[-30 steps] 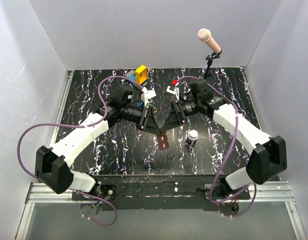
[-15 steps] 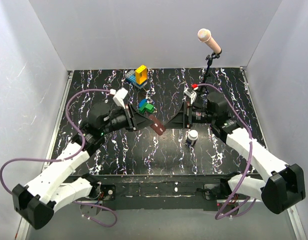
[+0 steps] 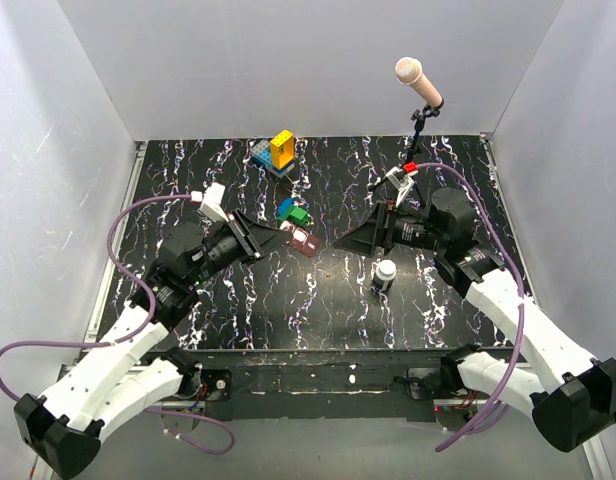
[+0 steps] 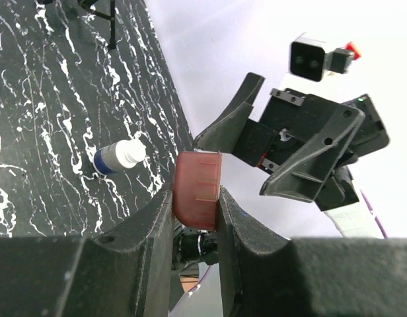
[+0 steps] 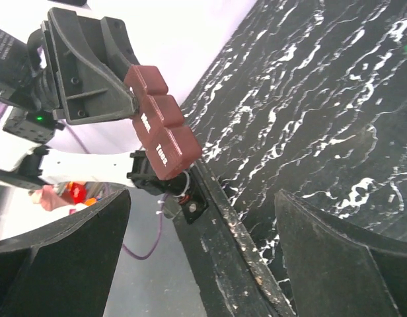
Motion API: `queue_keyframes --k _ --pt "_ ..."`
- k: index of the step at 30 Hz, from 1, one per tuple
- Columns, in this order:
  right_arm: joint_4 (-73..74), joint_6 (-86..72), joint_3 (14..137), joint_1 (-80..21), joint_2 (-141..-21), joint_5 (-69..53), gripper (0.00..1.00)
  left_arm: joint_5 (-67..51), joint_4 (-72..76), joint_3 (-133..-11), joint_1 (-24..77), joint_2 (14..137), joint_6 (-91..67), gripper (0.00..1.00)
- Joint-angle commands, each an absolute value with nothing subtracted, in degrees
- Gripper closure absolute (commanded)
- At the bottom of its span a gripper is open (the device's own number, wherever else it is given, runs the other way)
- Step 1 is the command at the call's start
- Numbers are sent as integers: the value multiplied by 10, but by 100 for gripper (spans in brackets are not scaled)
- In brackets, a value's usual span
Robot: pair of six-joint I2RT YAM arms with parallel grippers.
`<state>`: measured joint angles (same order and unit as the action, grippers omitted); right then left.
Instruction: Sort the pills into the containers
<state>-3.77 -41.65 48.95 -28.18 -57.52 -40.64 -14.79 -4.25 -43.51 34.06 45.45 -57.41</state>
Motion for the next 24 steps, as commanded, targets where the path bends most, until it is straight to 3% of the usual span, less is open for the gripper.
queue_keyframes --k 1,6,24 --pt "51 -325 542 -282 -569 -349 2 -135 -78 -464 341 475 -579 100" --pt "130 -264 584 -285 -586 -317 2 -112 -184 -514 341 526 -571 100" --pt "237 -148 658 -379 -664 -162 2 -158 -234 -556 298 713 -603 100"
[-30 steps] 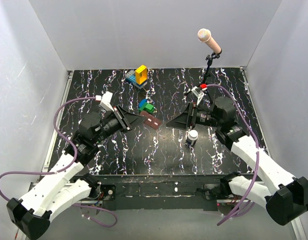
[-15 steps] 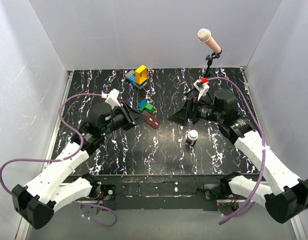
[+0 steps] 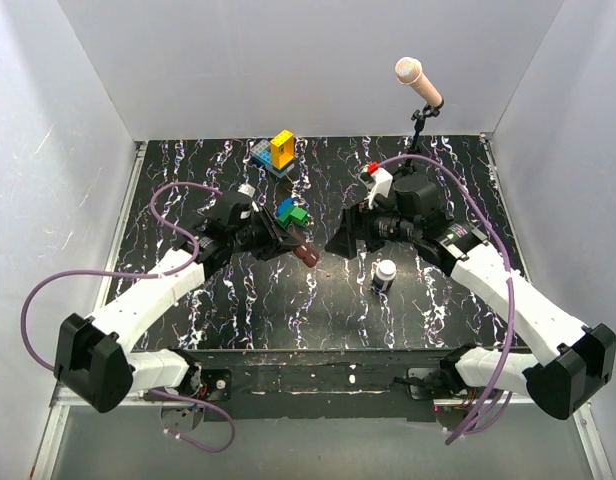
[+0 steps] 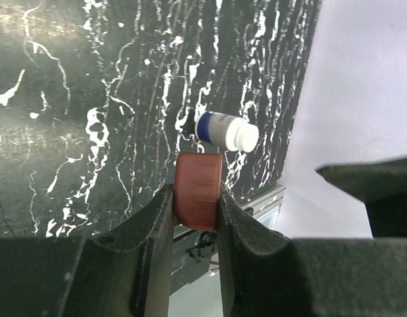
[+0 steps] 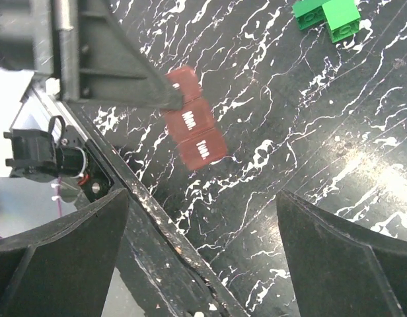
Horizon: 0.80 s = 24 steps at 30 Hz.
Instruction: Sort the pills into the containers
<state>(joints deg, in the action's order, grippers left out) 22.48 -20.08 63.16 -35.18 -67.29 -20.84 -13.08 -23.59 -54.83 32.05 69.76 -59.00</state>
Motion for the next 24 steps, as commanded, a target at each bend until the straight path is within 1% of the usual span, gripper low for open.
queue_keyframes --k 1,9,15,24 --pt "233 -145 653 -382 -665 -163 2 -168 -227 -553 293 718 -605 100" --pt "225 -94 658 -428 -719 -178 7 -229 -185 -548 282 748 -611 100" --pt "212 -94 670 -441 -763 -183 8 -243 -182 -548 282 740 -598 100" --pt "215 -91 690 -443 -796 -193 21 -249 -182 -536 282 725 -599 100"
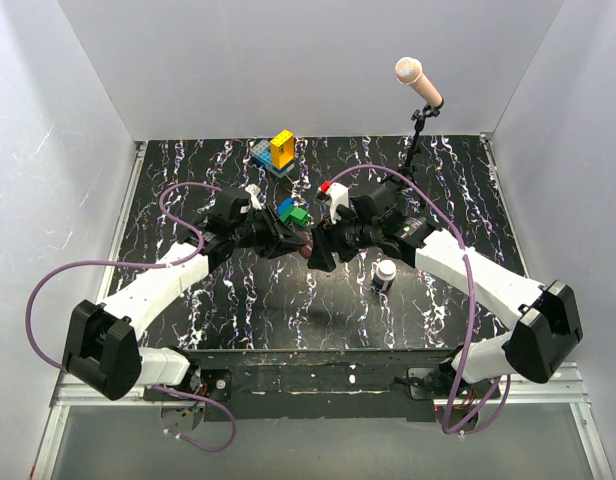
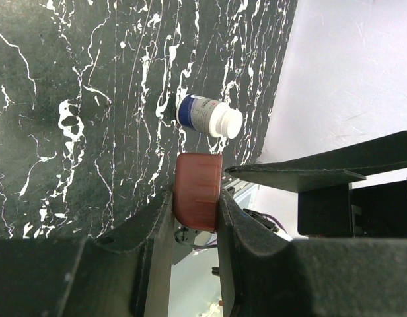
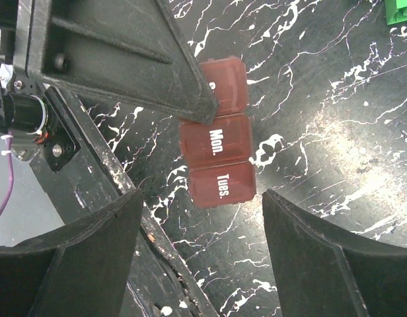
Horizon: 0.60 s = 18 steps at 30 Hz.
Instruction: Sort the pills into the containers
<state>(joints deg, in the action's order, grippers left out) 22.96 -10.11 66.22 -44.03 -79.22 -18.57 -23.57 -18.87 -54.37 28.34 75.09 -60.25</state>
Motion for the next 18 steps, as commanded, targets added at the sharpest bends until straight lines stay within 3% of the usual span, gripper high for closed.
queue_keyframes --k 1,10,18 --pt "215 -91 690 -443 -798 -195 23 -250 -182 -535 282 722 -599 100" --pt "210 -91 676 -443 -809 -200 28 -254 -182 -533 282 710 -602 100" --pt "197 -98 677 -443 -817 -216 45 -253 -180 -527 282 701 -602 100"
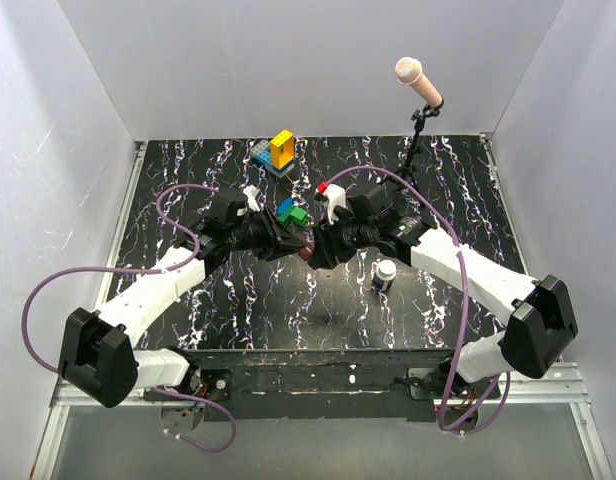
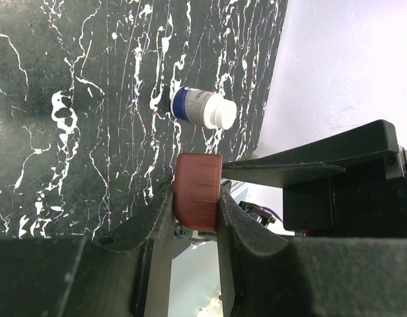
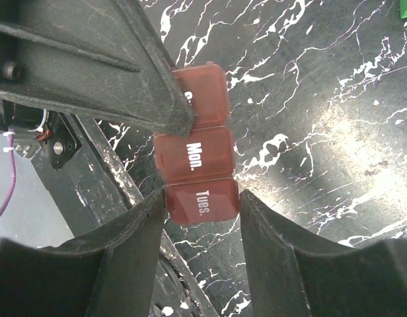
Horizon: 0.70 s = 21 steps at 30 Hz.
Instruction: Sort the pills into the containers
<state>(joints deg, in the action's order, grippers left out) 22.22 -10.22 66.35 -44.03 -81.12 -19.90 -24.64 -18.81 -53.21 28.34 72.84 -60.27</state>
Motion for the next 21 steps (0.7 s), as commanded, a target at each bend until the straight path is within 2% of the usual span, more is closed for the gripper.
queue_keyframes --k 1,7,15,21 --pt "198 -98 678 -443 -818 -218 49 -253 -180 -526 282 700 -602 100" --pt "201 -92 679 -443 -817 -223 75 -253 -180 -522 282 699 -601 100" --pt "212 -83 686 -442 -807 -252 82 -254 -180 -515 282 695 -588 100" --pt "222 -76 696 -440 -799 -296 82 -254 -180 -512 282 693 -572 100"
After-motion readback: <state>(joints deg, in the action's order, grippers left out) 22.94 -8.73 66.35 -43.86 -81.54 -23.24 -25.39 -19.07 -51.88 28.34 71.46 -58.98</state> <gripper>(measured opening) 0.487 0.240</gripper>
